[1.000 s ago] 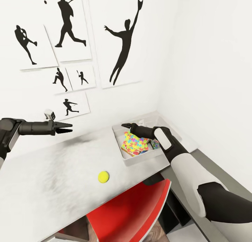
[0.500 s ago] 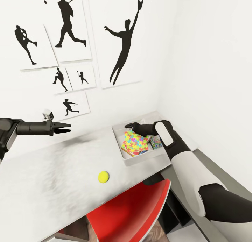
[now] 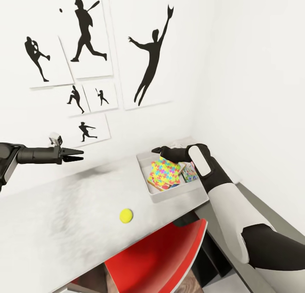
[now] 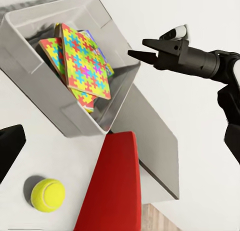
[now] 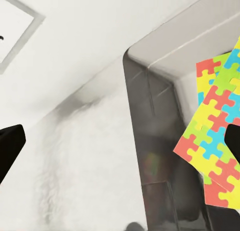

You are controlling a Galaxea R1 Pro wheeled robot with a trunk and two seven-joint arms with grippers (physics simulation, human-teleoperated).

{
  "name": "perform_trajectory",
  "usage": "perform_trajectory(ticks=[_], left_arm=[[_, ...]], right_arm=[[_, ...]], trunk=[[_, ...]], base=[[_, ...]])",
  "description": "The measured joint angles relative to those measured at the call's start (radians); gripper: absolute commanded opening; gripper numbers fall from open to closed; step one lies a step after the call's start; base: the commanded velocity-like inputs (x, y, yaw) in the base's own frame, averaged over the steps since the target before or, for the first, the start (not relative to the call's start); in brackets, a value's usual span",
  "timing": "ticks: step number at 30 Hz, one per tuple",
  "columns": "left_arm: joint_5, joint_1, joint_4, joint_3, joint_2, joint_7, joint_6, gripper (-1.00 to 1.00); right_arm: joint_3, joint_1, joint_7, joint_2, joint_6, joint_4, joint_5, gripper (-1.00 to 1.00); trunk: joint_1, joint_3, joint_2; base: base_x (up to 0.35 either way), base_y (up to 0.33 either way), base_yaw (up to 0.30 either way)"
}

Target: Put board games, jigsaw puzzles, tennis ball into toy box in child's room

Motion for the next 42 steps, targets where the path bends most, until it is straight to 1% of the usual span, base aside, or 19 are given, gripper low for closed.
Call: perform_trajectory(ticks=[8,42], left_arm=[[0.0,0.0,0.0,-0.003,0.007,0.0,0.0,1.0],[-0.005,0.0,0.0,-0.006,0.007,0.0,0.0,1.0]], right_arm=[[0.001,0.001,-0.001,0.0,-0.002,0.0,0.002,1.0],[0.001,0.002,-0.003,-0.001,-0.001,0.001,0.005,1.0]], trunk=[[0.0,0.013,0.0],[0.0,0.07,0.0]], base=[[0.0,0.0,0.062],[-0.003,0.0,0.065]])
